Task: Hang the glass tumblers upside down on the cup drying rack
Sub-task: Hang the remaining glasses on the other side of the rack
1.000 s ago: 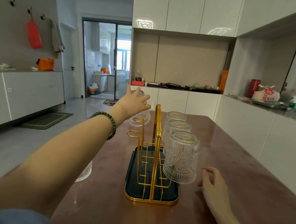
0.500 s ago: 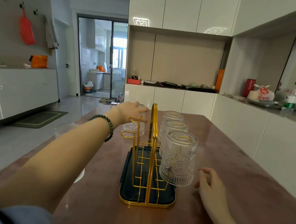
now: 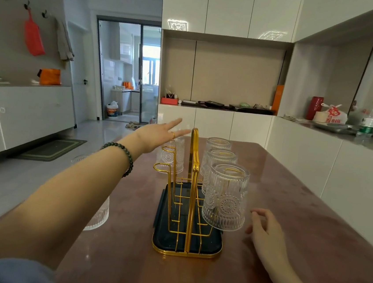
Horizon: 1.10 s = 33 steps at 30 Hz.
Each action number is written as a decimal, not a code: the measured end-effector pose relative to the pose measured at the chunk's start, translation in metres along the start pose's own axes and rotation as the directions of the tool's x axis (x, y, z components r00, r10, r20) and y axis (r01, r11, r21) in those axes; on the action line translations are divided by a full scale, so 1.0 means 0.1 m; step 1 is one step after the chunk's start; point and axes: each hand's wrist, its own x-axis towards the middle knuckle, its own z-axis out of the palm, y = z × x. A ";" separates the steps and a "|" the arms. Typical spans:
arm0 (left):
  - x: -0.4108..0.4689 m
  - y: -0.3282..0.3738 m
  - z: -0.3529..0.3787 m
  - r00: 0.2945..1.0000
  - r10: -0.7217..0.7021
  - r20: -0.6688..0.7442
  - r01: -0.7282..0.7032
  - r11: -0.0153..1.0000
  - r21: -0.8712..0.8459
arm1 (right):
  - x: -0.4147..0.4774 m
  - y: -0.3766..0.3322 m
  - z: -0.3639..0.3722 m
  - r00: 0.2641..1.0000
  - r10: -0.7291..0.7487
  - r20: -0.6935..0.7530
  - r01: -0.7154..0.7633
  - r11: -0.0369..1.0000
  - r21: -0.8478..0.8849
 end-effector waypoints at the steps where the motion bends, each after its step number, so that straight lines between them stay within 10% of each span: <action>1: -0.02 -0.04 0.02 0.999 -0.042 -0.029 0.039 0.997 -0.072 | 0.00 0.00 0.00 1.000 -0.004 0.000 0.004 1.000 -0.004; 14: -1.29 -0.43 0.13 0.891 -0.442 0.106 0.378 0.591 -0.713 | -0.04 -0.05 -0.02 1.000 0.000 -0.023 0.000 1.000 -0.002; 19: -1.79 0.03 0.58 0.559 -0.829 -0.015 0.322 0.233 -0.918 | -0.03 0.00 -0.01 0.999 0.011 -0.033 -0.011 1.000 -0.020; 23: -1.89 0.40 0.99 0.554 -0.809 0.196 0.383 0.038 -0.923 | -0.02 0.01 -0.01 0.999 0.010 -0.044 -0.011 0.999 -0.032; 33: -1.79 0.47 1.03 0.470 -0.821 0.325 0.465 -0.083 -0.881 | -0.07 -0.03 -0.04 0.999 -0.001 -0.036 -0.001 0.999 -0.047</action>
